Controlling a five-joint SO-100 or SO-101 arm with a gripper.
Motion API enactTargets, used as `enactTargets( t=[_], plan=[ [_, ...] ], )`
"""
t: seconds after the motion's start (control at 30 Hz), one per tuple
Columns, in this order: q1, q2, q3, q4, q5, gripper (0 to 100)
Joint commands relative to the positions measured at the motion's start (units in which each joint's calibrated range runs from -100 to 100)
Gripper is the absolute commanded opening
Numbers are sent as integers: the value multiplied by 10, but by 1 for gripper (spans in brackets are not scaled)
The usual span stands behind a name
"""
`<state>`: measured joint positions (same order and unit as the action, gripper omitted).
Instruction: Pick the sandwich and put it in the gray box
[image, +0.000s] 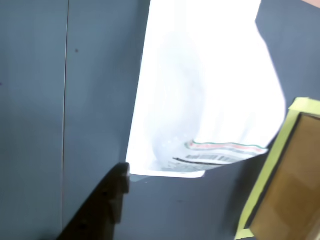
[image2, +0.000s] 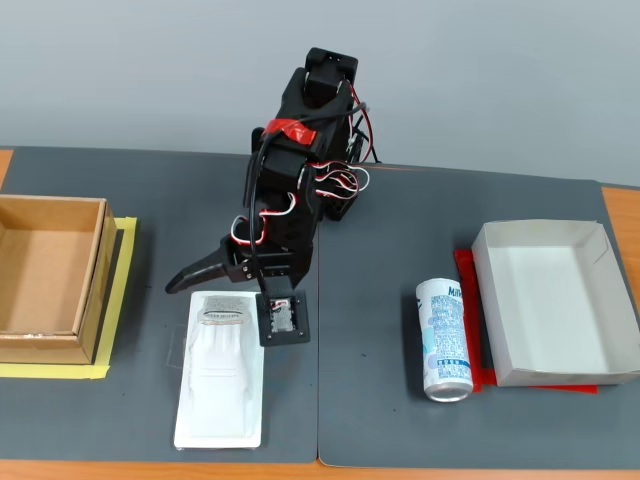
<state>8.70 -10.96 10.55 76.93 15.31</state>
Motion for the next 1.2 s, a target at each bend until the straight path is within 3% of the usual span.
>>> enactTargets(
  t=[0.0,1.17],
  plan=[
    [-2,7,-27,-5,-10,62],
    [-2,197,-95,-73,-13,62]
  ],
)
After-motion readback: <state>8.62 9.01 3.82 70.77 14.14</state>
